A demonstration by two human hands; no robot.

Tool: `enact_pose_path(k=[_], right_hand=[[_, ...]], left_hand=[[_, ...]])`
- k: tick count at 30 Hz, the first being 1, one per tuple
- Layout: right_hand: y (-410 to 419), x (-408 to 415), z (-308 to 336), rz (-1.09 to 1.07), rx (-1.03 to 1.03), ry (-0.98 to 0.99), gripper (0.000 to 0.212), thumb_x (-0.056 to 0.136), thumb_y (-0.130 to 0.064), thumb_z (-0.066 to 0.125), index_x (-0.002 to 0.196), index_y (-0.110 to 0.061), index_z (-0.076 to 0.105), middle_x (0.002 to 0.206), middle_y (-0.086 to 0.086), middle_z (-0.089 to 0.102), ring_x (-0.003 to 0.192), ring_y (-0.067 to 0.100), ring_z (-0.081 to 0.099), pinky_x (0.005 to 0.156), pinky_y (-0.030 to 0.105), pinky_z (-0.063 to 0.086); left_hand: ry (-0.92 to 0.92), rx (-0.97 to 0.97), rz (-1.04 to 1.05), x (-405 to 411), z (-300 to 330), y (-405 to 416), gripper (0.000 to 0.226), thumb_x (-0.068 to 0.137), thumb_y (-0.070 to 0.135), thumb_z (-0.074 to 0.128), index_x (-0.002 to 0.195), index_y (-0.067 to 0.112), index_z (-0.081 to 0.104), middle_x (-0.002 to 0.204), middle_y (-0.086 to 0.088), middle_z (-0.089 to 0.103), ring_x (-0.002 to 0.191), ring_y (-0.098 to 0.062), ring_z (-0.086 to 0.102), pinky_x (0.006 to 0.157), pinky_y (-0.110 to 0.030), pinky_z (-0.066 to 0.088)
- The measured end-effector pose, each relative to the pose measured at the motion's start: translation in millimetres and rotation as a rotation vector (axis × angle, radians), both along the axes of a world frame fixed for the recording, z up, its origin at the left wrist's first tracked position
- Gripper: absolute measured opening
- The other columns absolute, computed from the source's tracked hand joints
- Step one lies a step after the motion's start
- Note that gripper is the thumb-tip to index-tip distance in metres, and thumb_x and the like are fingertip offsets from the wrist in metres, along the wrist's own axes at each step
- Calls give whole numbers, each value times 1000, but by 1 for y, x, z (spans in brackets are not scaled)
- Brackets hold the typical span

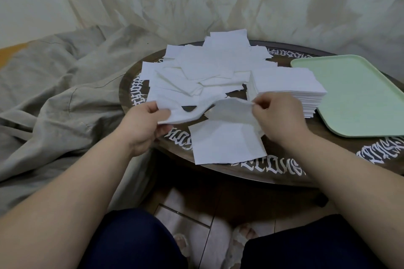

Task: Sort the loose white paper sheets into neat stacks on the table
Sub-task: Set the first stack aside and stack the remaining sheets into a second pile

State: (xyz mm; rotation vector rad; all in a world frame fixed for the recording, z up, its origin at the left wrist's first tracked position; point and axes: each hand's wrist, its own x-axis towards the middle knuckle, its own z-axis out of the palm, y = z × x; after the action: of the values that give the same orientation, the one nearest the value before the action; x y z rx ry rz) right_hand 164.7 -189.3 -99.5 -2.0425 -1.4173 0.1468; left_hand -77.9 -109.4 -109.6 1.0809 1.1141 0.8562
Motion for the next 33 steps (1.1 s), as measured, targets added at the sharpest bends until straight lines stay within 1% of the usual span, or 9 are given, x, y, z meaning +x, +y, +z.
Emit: enact_pose_path(k=[4,6,8,11,14,19,23,27,33], right_hand=[[0,16,11,-186,283,170,19,87,-16,57,97,-12,74,93,2,72,85,12,60,74,18,40],[1,14,10,-99,416,180,16,87,-14,61,96,-12,74,88,-1,69,75,4,56,69,9,38],[2,6,1,86,392,119,12,86,-14,66,94,-14,74,90,0,70,76,9,59,75,16,43],[4,-7,-22,416,188,-122,12,83,-13,69,91,-17,76,91,3,72,86,26,63,77,32,48],[6,-13,-36,645,29,-272,12,83,-16,67,90,-20,77,94,1,72,92,30,60,82,34,46],[7,-12,-34,590,-175,-350,27,89,-27,61,115,-26,66,120,-5,59,113,20,43,87,19,28],[2,-12,-24,377,-195,-373,41,82,-40,62,121,-27,55,118,-5,50,110,18,45,82,30,41],[1,-13,-21,322,-215,-383,47,82,-40,61,125,-26,49,120,-4,49,101,22,56,79,34,46],[2,-19,-29,519,-198,-237,52,81,-28,65,129,-29,47,132,-12,43,98,11,56,79,24,40]], left_hand=[[289,80,-262,2,-9,-5,22,90,-3,53,87,12,70,79,2,70,69,-12,61,61,-21,53],[573,282,-261,9,-9,-1,19,85,2,59,73,15,66,61,12,61,57,-7,53,56,-20,42],[740,376,-238,18,-11,3,11,80,9,63,71,15,62,58,10,52,56,-11,47,56,-24,36],[790,366,-189,20,-10,6,8,80,14,65,86,16,69,72,4,62,71,-17,56,69,-29,45],[857,366,-99,9,-9,9,9,82,22,64,90,19,69,85,5,67,82,-16,60,74,-28,48],[704,252,-20,-2,-13,13,28,89,23,55,116,23,62,115,-3,64,101,-24,63,92,-39,52],[828,406,-159,2,-10,9,58,83,28,70,136,20,48,121,4,60,105,-16,58,92,-26,42],[780,483,-88,5,-11,9,56,82,18,69,134,26,50,107,1,65,94,-14,58,86,-25,44],[899,530,-103,-2,-17,11,62,82,21,69,139,26,44,123,-3,57,114,-22,55,96,-27,39]])
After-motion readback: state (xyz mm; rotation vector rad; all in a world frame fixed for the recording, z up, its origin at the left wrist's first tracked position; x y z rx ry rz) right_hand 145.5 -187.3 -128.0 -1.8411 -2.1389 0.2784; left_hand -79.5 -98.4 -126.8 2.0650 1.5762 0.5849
